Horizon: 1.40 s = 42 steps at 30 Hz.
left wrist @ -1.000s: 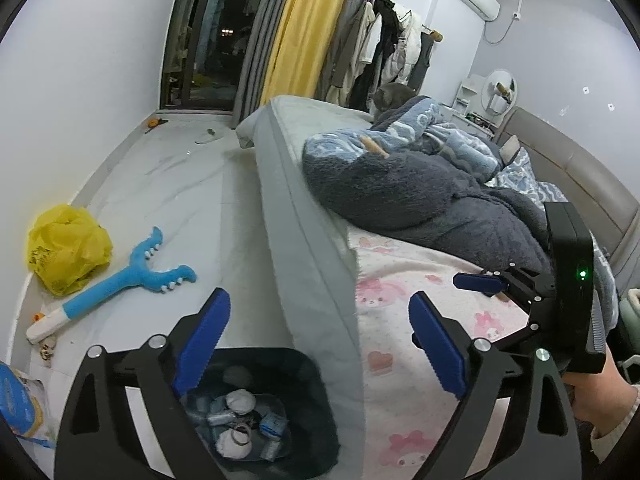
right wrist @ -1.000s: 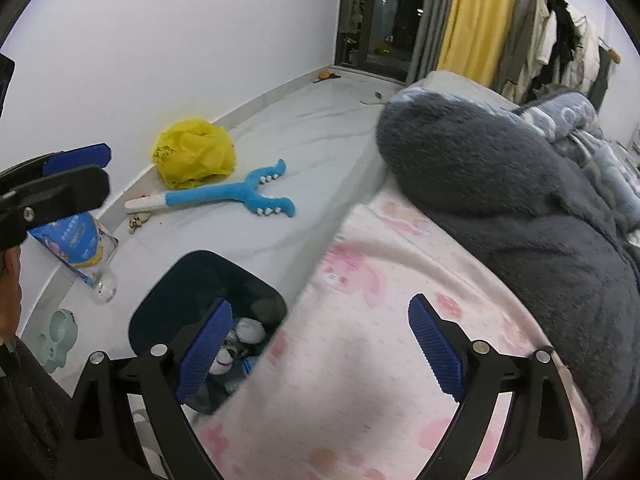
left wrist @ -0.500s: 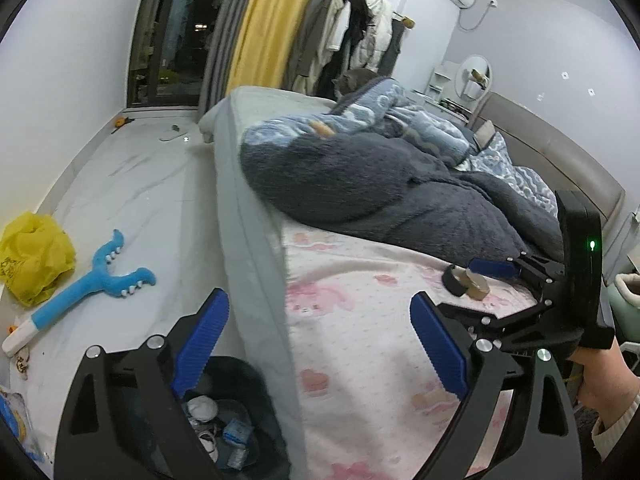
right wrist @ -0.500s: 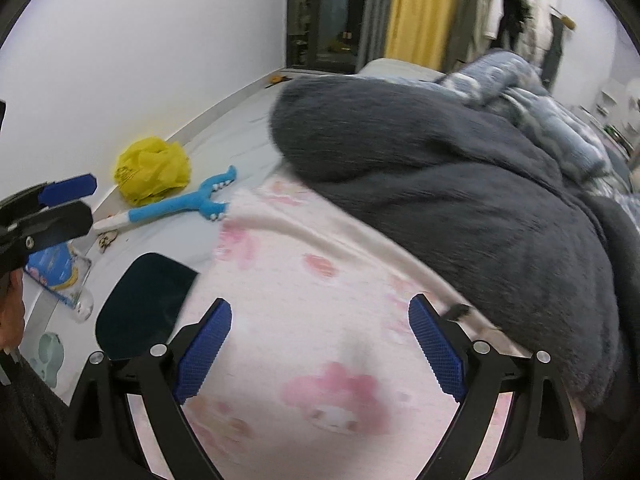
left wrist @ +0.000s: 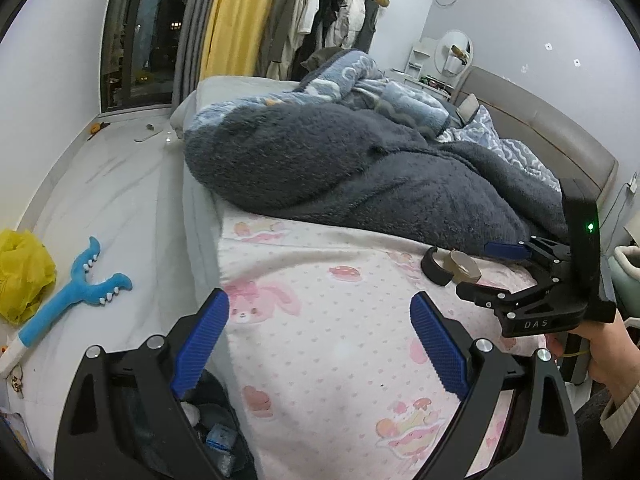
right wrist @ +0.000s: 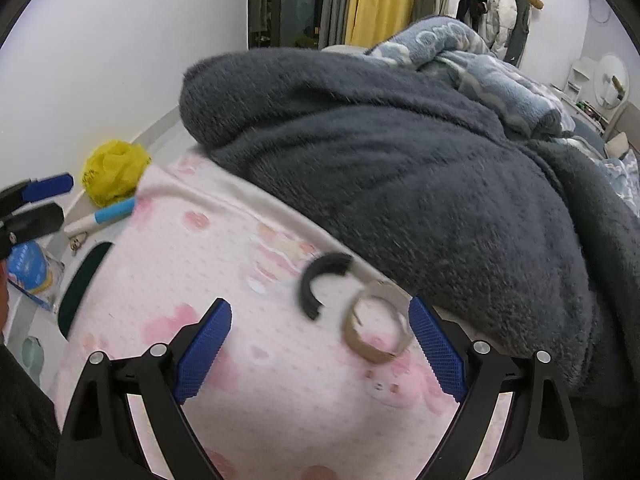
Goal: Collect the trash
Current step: 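Grasp the small tape ring with the right tool while the left tool grasps the black curved piece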
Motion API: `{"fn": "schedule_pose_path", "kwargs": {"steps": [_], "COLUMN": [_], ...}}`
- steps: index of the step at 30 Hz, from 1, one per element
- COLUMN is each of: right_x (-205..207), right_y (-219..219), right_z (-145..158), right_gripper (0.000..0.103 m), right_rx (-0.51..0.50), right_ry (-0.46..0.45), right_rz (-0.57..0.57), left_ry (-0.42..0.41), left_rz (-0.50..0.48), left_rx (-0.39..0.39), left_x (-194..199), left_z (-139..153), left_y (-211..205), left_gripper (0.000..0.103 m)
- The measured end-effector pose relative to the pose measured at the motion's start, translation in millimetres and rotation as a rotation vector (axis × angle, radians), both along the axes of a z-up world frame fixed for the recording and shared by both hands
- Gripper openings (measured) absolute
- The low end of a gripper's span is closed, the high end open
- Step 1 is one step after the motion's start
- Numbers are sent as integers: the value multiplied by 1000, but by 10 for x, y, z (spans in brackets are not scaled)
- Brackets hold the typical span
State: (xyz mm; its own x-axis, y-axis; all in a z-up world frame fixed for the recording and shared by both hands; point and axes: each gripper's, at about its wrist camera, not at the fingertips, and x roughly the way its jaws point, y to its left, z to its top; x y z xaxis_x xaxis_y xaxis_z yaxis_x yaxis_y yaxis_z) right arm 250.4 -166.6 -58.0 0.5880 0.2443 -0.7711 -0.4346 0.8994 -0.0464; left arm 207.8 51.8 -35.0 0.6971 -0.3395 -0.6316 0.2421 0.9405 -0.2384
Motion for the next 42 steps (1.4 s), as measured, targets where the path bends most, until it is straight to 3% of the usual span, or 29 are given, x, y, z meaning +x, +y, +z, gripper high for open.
{"fn": "schedule_pose_path", "kwargs": {"steps": [11,16,20,22,29,42], "right_x": [109,216,286,301,267,163], "right_y": [-248,-365,-389,-391,-462,-901], "right_z": [-216,-265,-347,-378,-298,-164], "right_gripper": [85,65,59,46,44,44], "right_rx": [-11,17,42,69,87,154], "right_ry": [16,30,55,70,65,37], "right_rz": [-36,-59,-61,-51,-41,-78], "left_ry": [3,22,32,31,41,50], "left_rz": [-7,-42,-79,-95,-108,-184], "left_rx": [33,17,-8,-14,-17,51], "left_x": [180,288,355,374,465,550], "left_z": [-92,-158,-196,-206,-290,-411], "left_y": [-315,-493,-648,-714,-918,-1516], "left_gripper": [93,92,92,92,91,74]}}
